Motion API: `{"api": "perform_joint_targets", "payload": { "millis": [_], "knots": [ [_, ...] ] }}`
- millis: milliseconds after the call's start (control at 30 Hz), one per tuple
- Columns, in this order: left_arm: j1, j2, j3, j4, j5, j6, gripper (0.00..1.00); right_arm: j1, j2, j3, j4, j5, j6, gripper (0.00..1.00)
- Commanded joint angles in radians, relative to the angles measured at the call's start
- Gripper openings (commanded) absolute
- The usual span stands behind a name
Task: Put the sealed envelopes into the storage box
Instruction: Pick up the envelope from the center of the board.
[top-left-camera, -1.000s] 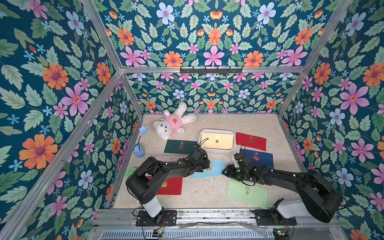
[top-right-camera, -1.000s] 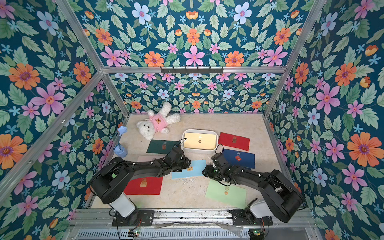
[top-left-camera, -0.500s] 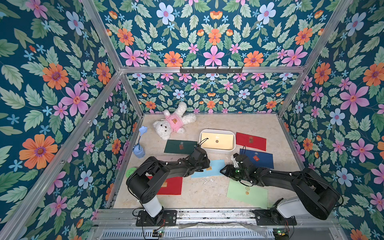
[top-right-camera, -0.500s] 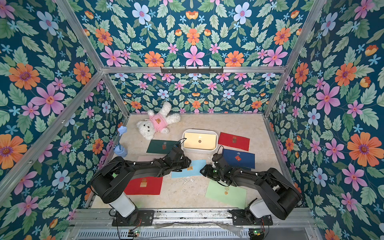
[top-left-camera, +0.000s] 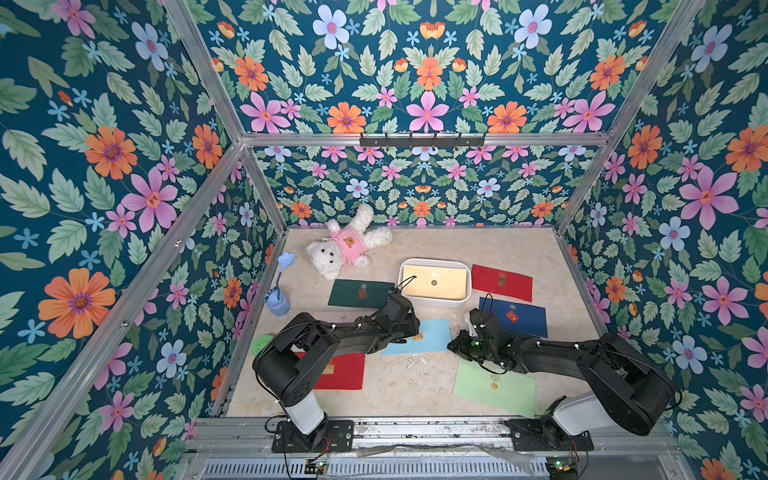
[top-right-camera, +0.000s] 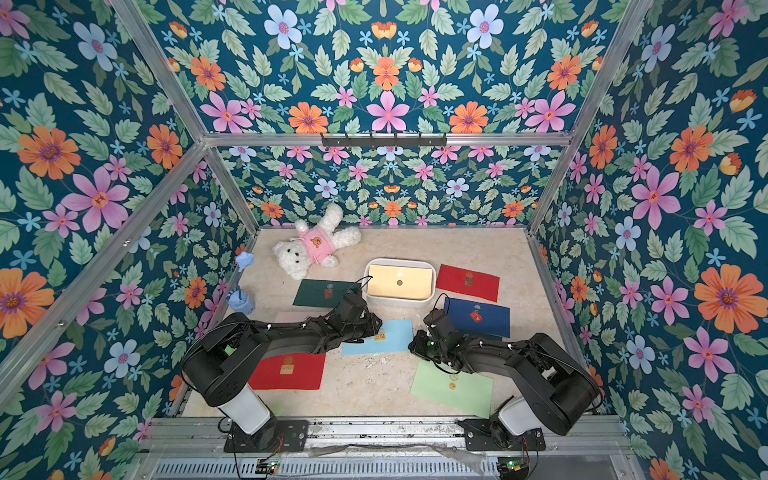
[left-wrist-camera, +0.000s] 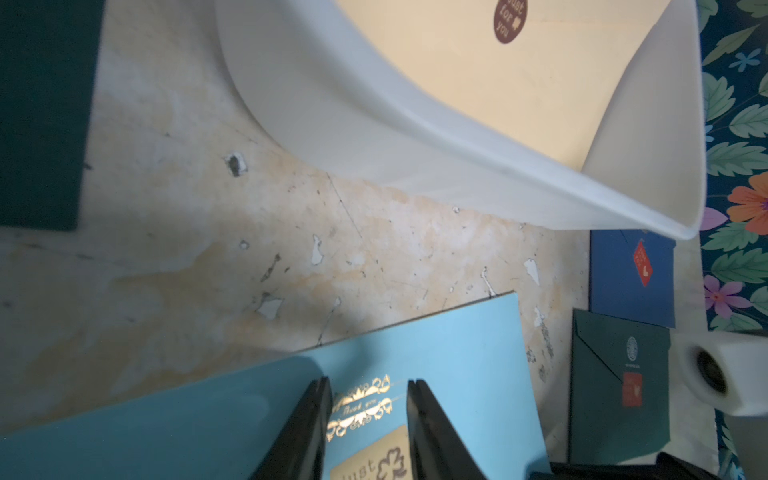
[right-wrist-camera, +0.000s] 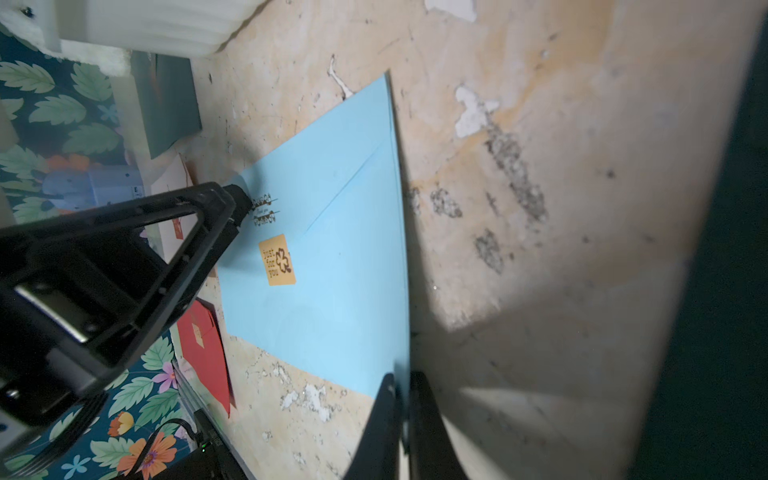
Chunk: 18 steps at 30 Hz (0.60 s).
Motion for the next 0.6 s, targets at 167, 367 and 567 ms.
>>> {"api": "perform_joint_targets", "payload": {
  "millis": [167, 367, 567],
  "knots": [
    [0.0, -0.021, 0.061, -0.276, 0.026, 0.068, 0.42, 0.0, -0.046, 0.039, -0.062, 0.06, -0.045, 0.02],
    [0.007, -0.102, 0.244, -0.419, 0.025, 0.256, 0.45, -0.006, -0.086, 0.098, -0.2, 0.121, -0.138, 0.0],
    [0.063, -0.167, 0.344, -0.532, 0.099, 0.519, 0.47, -0.005, -0.137, 0.15, -0.28, 0.144, -0.261, 0.0]
  ]
}}
